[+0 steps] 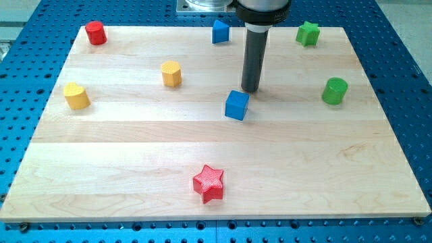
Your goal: Move the blue cube parallel to the red star
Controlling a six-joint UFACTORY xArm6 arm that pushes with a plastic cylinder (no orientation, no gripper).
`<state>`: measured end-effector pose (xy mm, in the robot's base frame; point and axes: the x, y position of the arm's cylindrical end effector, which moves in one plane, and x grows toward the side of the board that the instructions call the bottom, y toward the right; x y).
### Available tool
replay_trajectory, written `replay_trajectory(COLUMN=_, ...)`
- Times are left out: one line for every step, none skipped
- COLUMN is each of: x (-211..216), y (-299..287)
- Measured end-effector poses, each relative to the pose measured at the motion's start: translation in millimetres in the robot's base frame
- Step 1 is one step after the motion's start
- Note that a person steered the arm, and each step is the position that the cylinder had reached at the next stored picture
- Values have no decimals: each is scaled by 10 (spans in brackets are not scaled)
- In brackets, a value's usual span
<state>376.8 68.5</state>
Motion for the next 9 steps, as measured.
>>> replay_trajectory(x=26, y=-1)
replay_trajectory(x=229, y=-1)
replay_trajectory(x=551, y=-127)
replay_trajectory(x=701, y=-254)
replay_trajectory(x=832, y=-826)
replay_trajectory(x=1130, y=-1135)
replay_trajectory(x=1262, y=-696)
replay_trajectory(x=1390, y=-867)
replay_trajectory(x=1487, y=-1593)
